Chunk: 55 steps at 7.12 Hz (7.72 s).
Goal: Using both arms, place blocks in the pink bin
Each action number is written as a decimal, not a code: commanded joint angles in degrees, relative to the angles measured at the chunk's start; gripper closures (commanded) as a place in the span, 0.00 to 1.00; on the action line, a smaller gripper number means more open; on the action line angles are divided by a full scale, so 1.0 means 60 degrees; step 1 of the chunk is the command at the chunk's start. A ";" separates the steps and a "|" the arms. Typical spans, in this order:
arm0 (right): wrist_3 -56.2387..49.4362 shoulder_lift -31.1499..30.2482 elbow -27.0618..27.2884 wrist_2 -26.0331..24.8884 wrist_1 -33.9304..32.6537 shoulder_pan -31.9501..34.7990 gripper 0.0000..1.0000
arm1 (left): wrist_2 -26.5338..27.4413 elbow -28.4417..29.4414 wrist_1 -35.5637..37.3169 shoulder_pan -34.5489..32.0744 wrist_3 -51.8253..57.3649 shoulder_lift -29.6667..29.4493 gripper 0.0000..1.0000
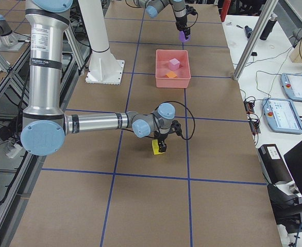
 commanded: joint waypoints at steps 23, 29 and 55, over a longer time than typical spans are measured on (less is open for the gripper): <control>0.9149 0.8206 0.0495 -0.1501 -0.2660 -0.3624 0.00 | -0.2825 -0.1671 0.0171 -0.4074 1.1171 0.4038 0.00; 0.5137 0.4904 0.1928 0.1414 -0.3913 0.0559 0.00 | -0.2063 -0.1963 -0.0623 -0.5272 1.3161 0.5795 0.00; -0.3126 0.1043 -0.0090 0.1985 -0.3788 0.5487 0.00 | -0.5111 -0.0059 -0.1736 -0.7487 1.5505 0.7893 0.00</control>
